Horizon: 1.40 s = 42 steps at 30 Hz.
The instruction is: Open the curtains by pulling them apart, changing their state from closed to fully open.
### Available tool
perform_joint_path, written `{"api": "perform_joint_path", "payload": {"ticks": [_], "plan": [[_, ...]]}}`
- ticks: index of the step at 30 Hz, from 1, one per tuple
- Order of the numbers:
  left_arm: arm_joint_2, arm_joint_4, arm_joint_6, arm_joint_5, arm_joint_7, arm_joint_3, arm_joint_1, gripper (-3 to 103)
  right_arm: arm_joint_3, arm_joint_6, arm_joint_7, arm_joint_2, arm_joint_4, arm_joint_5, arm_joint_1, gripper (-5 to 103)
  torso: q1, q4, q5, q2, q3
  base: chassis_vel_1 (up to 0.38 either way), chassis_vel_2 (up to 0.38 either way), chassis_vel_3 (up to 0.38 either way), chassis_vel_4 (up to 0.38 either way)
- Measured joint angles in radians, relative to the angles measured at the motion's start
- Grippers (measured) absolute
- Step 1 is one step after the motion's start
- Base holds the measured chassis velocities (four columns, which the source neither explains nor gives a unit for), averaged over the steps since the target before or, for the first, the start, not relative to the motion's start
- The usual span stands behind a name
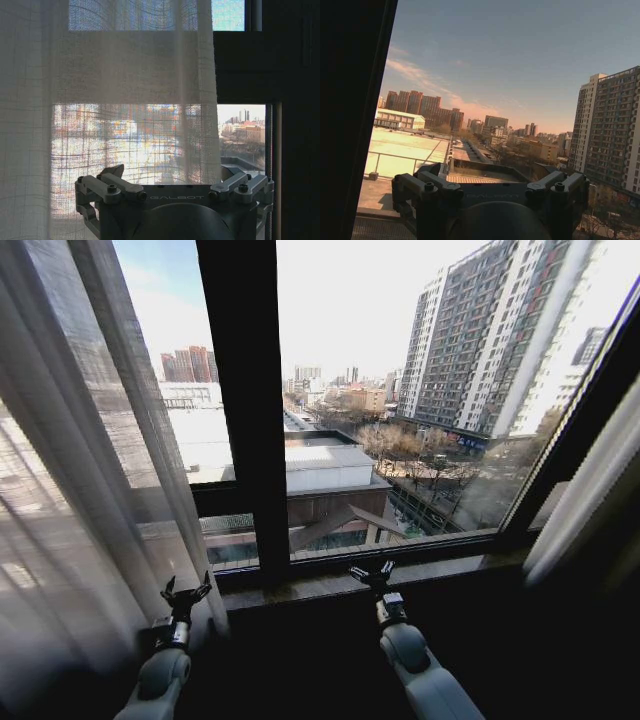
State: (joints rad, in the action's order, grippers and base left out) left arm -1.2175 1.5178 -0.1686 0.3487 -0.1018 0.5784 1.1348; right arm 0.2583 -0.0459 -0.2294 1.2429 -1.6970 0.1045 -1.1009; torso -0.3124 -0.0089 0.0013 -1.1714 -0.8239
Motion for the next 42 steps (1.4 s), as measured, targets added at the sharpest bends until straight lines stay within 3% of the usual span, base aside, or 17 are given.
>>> {"api": "perform_joint_path", "payload": {"ticks": [14, 17, 18, 23, 24, 27, 29, 31, 32, 34, 36, 39, 42], "plan": [[-0.032, -0.083, -0.011, -0.043, 0.020, -0.017, -0.090, 100, 0.000, 0.000, 0.000, 0.000, 0.000, 0.000, 0.000, 100, 0.000, 0.0003, 0.0000, 0.000, 0.000, 0.000, 0.000, 0.000, 0.000], [-0.030, -0.094, -0.022, -0.043, 0.039, -0.011, -0.096, 85, 0.000, 0.000, 0.000, 0.000, 0.000, 0.000, 0.000, 100, 0.000, 0.0002, 0.0001, 0.000, 0.000, 0.000, 0.000, 0.000, 0.000], [-0.030, -0.094, -0.022, -0.043, 0.039, -0.011, -0.096, 85, 0.000, 0.000, 0.000, 0.000, 0.000, 0.000, 0.000, 100, 0.000, 0.0002, 0.0001, 0.000, 0.000, 0.000, 0.000, 0.000, 0.000], [-0.051, -0.086, -0.027, -0.044, 0.042, -0.012, -0.080, 62, 0.000, 0.000, 0.000, 0.000, 0.000, 0.000, 0.000, 100, 0.000, 0.0002, 0.0002, 0.000, 0.000, 0.000, 0.000, 0.000, 0.000], [-0.051, -0.086, -0.027, -0.044, 0.042, -0.012, -0.080, 62, 0.000, 0.000, 0.000, 0.000, 0.000, 0.000, 0.000, 100, 0.000, 0.0002, 0.0002, 0.000, 0.000, 0.000, 0.000, 0.000, 0.000], [-0.063, -0.082, -0.032, -0.050, 0.042, -0.012, -0.072, 45, 0.000, 0.000, 0.000, 0.000, 0.000, 0.000, 0.000, 100, 0.000, 0.0001, 0.0000, 0.000, 0.000, 0.000, 0.000, 0.000, 0.000], [-0.064, -0.080, -0.034, -0.051, 0.042, -0.011, -0.070, 45, 0.000, 0.000, 0.000, 0.000, 0.000, 0.000, 0.000, 100, 0.000, 0.0000, 0.0001, 0.000, 0.000, 0.000, 0.000, 0.000, 0.000], [-0.064, -0.076, -0.037, -0.053, 0.042, -0.008, -0.067, 34, 0.000, 0.000, 0.000, 0.000, 0.000, 0.000, 0.000, 100, 0.000, 0.0000, 0.0001, 0.000, 0.000, 0.000, 0.000, 0.000, 0.000], [-0.064, -0.074, -0.037, -0.054, 0.041, -0.005, -0.064, 34, 0.000, 0.000, 0.000, 0.000, 0.000, 0.000, 0.000, 100, 0.000, 0.0000, 0.0001, 0.000, 0.000, 0.000, 0.000, 0.000, 0.000], [-0.061, -0.061, -0.039, -0.056, 0.041, 0.006, -0.051, 18, 0.000, 0.000, 0.000, 0.000, 0.000, 0.000, 0.000, 100, 0.000, 0.0001, 0.0000, 0.000, 0.000, 0.000, 0.000, 0.000, 0.000], [-0.059, -0.055, -0.040, -0.056, 0.040, 0.010, -0.045, 18, 0.000, 0.000, 0.000, 0.000, 0.000, 0.000, 0.000, 100, 0.000, 0.0001, 0.0000, 0.000, 0.000, 0.000, 0.000, 0.000, 0.000], [-0.053, -0.029, -0.040, -0.053, 0.038, 0.021, -0.017, 3, 0.000, 0.000, 0.000, 0.000, 0.000, 0.000, 0.000, 100, 0.000, 0.0002, 0.0001, 0.000, 0.000, 0.000, 0.000, 0.000, 0.000], [-0.053, -0.018, -0.042, -0.052, 0.037, 0.026, -0.002, 1, 0.000, 0.000, 0.000, 0.000, 0.000, 0.000, 0.000, 100, 0.000, 0.0002, 0.0000, 0.000, 0.000, 0.000, 0.000, 0.000, 0.000]]}}
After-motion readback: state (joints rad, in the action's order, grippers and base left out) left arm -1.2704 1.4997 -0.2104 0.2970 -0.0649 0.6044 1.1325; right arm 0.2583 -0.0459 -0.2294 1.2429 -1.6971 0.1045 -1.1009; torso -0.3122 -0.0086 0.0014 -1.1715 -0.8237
